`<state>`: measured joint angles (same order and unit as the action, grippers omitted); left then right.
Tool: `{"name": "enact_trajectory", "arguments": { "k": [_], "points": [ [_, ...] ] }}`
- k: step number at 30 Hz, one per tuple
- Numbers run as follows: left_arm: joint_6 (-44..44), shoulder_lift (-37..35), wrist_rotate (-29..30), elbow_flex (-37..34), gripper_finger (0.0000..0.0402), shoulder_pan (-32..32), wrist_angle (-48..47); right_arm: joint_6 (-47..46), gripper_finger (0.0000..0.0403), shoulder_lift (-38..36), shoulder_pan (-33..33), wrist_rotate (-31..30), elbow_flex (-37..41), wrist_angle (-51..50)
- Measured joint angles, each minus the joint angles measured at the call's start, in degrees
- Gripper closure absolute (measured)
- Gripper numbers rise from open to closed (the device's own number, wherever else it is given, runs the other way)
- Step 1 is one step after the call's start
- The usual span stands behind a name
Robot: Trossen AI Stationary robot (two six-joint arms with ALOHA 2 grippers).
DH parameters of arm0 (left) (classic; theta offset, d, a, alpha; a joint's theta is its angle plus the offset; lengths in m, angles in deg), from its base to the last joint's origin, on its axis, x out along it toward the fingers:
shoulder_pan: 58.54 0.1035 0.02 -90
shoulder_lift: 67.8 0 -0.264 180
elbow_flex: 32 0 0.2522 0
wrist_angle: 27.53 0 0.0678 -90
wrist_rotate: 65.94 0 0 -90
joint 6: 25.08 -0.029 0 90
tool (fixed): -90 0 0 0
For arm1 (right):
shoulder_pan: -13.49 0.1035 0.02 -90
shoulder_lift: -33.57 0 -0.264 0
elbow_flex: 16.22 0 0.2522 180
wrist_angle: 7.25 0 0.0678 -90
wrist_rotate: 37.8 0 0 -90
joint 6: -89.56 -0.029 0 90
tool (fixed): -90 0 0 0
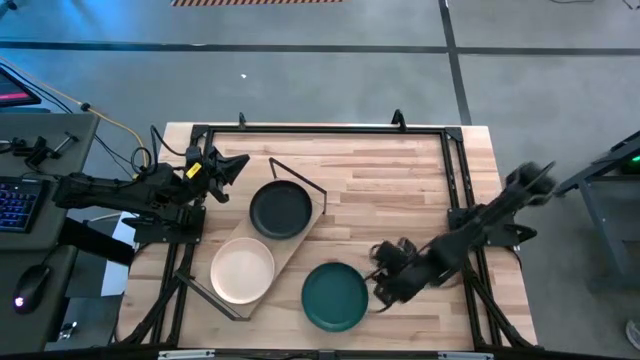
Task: Place and stack plates onto a shelf
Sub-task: Stack the green plate on the black plate on the shelf
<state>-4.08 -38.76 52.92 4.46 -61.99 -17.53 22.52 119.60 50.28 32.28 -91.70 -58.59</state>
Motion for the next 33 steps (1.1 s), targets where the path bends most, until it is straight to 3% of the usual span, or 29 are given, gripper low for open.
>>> {"name": "enact_trajectory", "arguments": {
  "k": [5,8,11,17,22,29,33],
  "points": [
    [0.3,0.1,0.0,0.0,0.0402,0.0,-0.2,-0.3,0.0231,-12.9,-1.3,-0.2,18.6,26.5],
    [0.4,0.1,-1.1,0.0,0.0401,0.0,-0.8,-1.6,0.0231,-15.8,-2.1,-0.3,25.3,35.8],
    [0.6,0.1,-6.0,0.0,0.0402,0.0,-2.6,-2.5,0.0231,-16.1,-2.4,0.0,28.5,41.9],
    [5.1,1.0,-11.2,0.0,0.0402,-1.7,-7.2,3.6,0.0231,-15.1,-2.4,-2.6,28.0,46.8],
    [7.1,4.1,-11.5,0.0,0.0401,-7.0,-6.9,17.4,0.0231,-15.1,-3.0,-5.9,25.4,47.5],
    [6.2,10.3,-8.1,-0.2,0.0402,-16.0,-2.5,19.5,0.0231,-15.1,-7.3,-5.8,21.4,46.6],
    [3.5,13.8,-5.1,-0.4,0.0402,-19.7,0.4,19.6,0.0231,-15.1,-10.6,-2.0,20.2,44.8]
  ]
}}
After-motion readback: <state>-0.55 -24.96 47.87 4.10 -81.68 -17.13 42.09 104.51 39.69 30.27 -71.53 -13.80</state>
